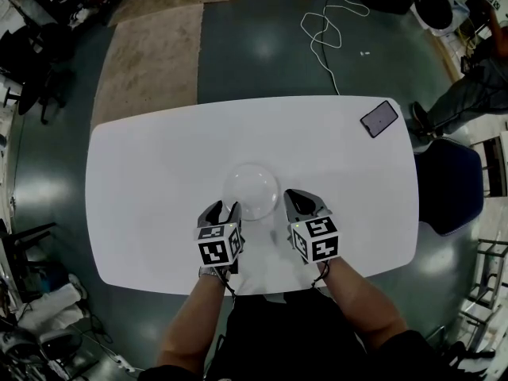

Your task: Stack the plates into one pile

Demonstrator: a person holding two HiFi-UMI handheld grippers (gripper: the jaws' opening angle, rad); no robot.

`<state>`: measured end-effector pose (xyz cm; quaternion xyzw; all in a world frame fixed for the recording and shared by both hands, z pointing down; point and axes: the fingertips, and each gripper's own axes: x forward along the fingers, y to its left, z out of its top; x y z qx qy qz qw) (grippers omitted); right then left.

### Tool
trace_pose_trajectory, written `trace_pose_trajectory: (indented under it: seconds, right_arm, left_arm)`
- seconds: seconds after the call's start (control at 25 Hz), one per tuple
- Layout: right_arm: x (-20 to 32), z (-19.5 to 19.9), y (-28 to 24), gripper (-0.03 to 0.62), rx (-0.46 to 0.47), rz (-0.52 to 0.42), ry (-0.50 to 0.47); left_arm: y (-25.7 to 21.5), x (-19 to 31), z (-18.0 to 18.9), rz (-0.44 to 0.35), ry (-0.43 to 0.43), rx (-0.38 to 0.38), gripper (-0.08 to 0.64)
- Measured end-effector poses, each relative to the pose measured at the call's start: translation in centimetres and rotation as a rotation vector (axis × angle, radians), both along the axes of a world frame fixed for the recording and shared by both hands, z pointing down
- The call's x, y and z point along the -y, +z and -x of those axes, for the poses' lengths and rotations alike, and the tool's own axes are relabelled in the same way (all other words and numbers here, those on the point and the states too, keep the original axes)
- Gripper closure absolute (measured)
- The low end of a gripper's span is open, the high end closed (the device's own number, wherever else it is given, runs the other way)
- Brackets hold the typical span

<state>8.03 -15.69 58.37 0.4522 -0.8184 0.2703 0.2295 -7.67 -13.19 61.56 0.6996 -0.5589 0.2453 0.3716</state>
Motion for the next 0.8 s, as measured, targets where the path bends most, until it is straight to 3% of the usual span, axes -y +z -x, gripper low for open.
trace_pose_trajectory:
  seconds: [0.8]
  right_arm:
    - [-1.6,1.9,-2.6,0.574,0.001,-0.052,-0.019]
  left_arm:
    - [-4.2,-2.0,3.3,-0.127,-0.037,0.017,0.385]
